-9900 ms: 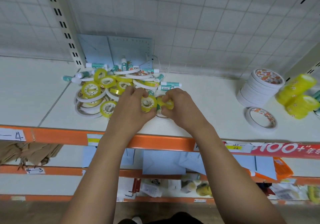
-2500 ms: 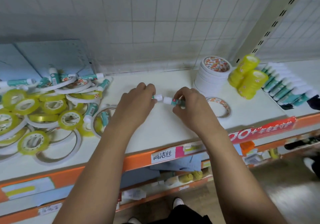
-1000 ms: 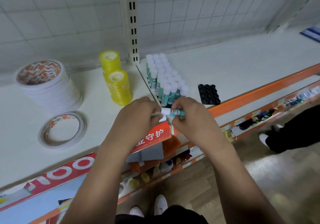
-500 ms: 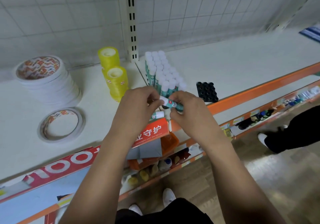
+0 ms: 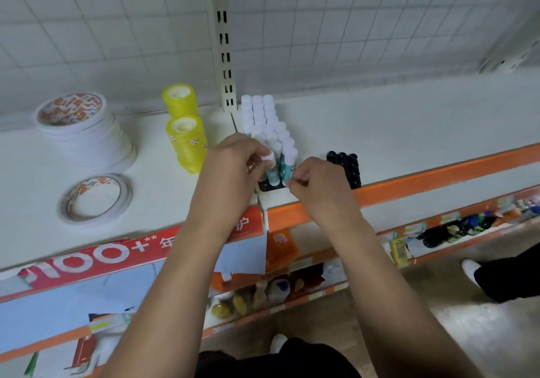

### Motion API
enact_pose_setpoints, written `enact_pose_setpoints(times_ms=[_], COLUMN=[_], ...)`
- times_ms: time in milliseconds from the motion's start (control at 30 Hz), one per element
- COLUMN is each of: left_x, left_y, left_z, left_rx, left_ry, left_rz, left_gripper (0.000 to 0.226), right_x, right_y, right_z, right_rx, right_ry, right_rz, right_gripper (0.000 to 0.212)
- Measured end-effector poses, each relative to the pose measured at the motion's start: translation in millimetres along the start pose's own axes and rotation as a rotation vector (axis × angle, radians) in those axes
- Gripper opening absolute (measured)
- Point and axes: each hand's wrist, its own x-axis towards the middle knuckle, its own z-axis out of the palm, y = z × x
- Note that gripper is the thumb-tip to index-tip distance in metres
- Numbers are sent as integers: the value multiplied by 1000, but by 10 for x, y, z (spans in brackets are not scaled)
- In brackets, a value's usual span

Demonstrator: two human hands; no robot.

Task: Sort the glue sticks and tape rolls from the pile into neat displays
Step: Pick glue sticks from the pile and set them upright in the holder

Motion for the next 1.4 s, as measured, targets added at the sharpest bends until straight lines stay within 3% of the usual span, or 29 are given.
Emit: enact_pose_setpoints(times_ms=[433,800,1167,1400], left_x=[-22,-47,-348,-308], left_y=[71,112,-197,-284], left_z=[208,338,-68,-192], left_rx=[127,110,402,341], left_ry=[82,147,-39,-294], left_rz=[14,-117,-304,-399], left_gripper=[3,8,10,14], right_x=[156,127,-66,-138], right_y=[76,172,-38,-198], right_z=[16,-19,-59,67], right_rx=[58,61,79,43], right_ry=[-73,-104,-181,-175], right_rz=[-93,-141,-182,-181], right_gripper=[17,11,6,12])
